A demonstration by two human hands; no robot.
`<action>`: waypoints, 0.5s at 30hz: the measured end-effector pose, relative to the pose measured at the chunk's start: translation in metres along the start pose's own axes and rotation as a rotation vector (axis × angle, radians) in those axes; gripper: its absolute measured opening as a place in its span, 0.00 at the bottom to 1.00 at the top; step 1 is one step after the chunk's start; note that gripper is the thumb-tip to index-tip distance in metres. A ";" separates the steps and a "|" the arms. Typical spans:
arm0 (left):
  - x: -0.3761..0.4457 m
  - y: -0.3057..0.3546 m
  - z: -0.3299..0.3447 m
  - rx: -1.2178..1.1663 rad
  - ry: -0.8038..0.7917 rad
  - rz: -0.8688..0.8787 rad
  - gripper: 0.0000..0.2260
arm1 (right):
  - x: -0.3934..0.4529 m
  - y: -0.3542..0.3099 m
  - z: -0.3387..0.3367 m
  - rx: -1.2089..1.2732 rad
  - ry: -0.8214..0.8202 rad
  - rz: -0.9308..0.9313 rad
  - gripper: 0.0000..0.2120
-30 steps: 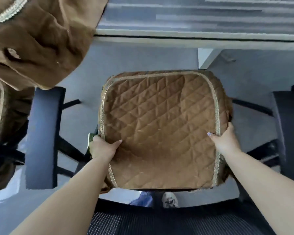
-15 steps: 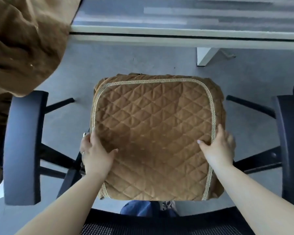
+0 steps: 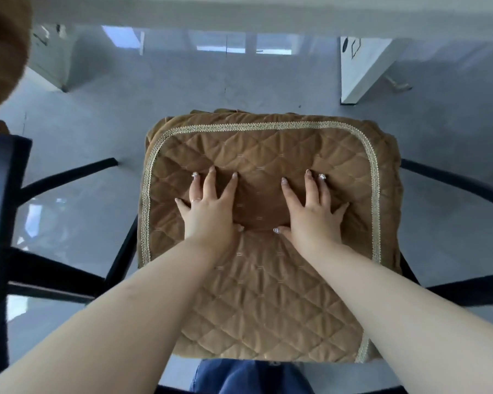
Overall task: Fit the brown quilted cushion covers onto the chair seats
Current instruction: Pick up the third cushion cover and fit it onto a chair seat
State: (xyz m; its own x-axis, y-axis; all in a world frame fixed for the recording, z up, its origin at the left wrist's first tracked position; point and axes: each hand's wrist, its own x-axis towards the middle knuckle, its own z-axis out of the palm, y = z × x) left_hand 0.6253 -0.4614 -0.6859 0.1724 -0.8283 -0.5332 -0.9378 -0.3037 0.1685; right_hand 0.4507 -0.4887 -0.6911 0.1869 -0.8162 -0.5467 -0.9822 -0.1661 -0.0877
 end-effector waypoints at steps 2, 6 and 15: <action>-0.009 0.002 -0.006 -0.026 -0.007 -0.015 0.43 | -0.005 0.001 -0.009 0.037 -0.021 0.000 0.43; -0.062 0.003 -0.002 -0.113 -0.090 -0.080 0.38 | -0.053 0.003 -0.015 0.115 -0.119 -0.003 0.43; -0.098 -0.003 0.052 -0.049 -0.140 -0.104 0.39 | -0.094 0.006 0.045 -0.097 -0.221 -0.045 0.46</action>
State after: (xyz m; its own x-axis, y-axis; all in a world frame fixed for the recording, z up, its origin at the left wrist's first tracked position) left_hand 0.5957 -0.3550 -0.6776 0.2206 -0.7184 -0.6598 -0.9007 -0.4097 0.1449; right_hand 0.4263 -0.3883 -0.6779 0.2110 -0.6680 -0.7136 -0.9647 -0.2602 -0.0416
